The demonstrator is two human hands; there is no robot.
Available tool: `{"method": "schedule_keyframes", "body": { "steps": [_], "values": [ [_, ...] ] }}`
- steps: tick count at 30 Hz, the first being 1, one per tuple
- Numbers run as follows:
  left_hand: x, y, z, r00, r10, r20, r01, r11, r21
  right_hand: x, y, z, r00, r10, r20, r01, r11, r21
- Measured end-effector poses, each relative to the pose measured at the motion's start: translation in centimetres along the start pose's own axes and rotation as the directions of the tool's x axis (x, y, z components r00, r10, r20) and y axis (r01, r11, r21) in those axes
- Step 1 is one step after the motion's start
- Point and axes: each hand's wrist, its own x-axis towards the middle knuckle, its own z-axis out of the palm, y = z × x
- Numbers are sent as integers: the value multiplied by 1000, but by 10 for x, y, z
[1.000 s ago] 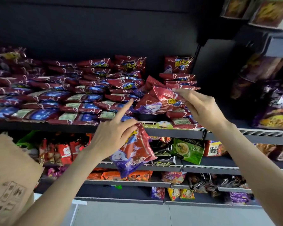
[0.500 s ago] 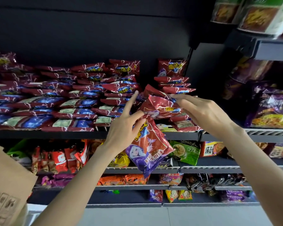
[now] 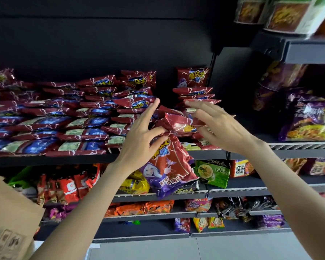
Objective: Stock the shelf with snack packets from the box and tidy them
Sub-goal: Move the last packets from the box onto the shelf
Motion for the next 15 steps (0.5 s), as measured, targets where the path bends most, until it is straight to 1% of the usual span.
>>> {"method": "schedule_keyframes", "body": {
  "steps": [2,3,5,8,10,12,15],
  "values": [
    [1,3,3,1000,-6,0,6,1000,-26,1,-7,4,996,85,26,-87,992,91],
    [0,4,5,1000,-4,11,5,1000,-27,3,-11,6,993,104,60,-110,989,102],
    [-1,3,11,998,-3,57,4,1000,-13,6,-17,13,994,62,88,-65,997,34],
    [-4,0,21,988,-57,142,54,998,26,8,-16,19,999,-30,19,33,989,-142],
    [-7,0,24,983,-74,167,65,996,59,9,-15,20,999,-37,-8,35,978,-208],
    [-9,2,23,986,-70,152,58,995,83,11,-16,25,1000,-18,6,19,966,-258],
    [-19,3,18,996,-74,48,71,994,78,18,-24,38,997,60,47,-39,933,-358]
  ]
}}
